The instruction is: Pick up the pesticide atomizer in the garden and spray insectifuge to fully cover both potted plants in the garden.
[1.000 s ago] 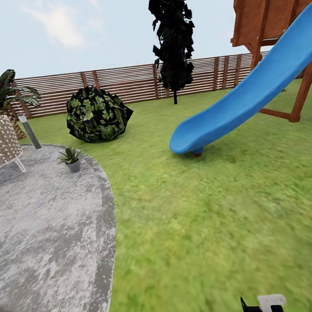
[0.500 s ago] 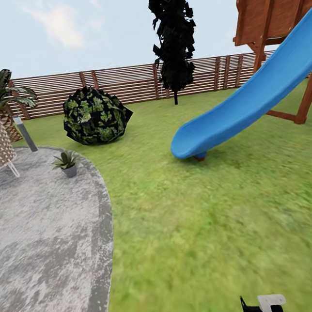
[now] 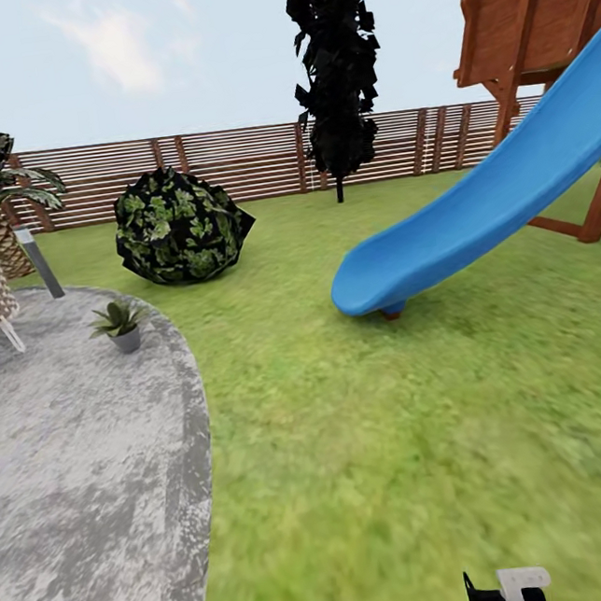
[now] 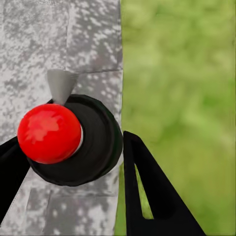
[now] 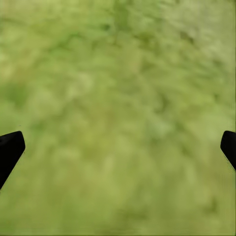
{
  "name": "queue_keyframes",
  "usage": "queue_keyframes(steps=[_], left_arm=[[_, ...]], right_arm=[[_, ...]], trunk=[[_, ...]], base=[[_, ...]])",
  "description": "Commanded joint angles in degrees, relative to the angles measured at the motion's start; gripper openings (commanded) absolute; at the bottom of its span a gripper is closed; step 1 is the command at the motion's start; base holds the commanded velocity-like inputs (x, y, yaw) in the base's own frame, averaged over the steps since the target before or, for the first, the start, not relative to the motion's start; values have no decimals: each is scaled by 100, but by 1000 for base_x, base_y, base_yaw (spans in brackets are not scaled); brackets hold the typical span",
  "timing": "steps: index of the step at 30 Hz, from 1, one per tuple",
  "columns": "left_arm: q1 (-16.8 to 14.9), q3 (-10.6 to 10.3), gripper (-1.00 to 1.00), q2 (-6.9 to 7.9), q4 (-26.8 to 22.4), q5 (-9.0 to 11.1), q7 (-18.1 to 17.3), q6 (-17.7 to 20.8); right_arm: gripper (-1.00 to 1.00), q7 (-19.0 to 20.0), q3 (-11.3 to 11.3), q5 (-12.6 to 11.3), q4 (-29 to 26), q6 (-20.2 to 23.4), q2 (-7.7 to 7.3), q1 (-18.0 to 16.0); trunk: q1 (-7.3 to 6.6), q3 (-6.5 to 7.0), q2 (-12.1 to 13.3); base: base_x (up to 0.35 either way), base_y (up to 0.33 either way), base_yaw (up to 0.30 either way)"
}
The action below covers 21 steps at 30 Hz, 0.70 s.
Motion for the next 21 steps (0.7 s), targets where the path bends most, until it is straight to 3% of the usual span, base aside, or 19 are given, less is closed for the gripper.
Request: queue_keyframes(steps=[1,21], left_arm=[[-3,-51,-100,1,1,42,23,-16],[-3,-51,-100,1,1,42,23,-16]], right_arm=[[100,-21,51,-38,1,-9,0,-2],[100,-3,51,-30,1,-12,9,-2]], trunk=[[2,-5,-2],[2,-5,-2]], base=[[338,0,0],[338,0,0]])
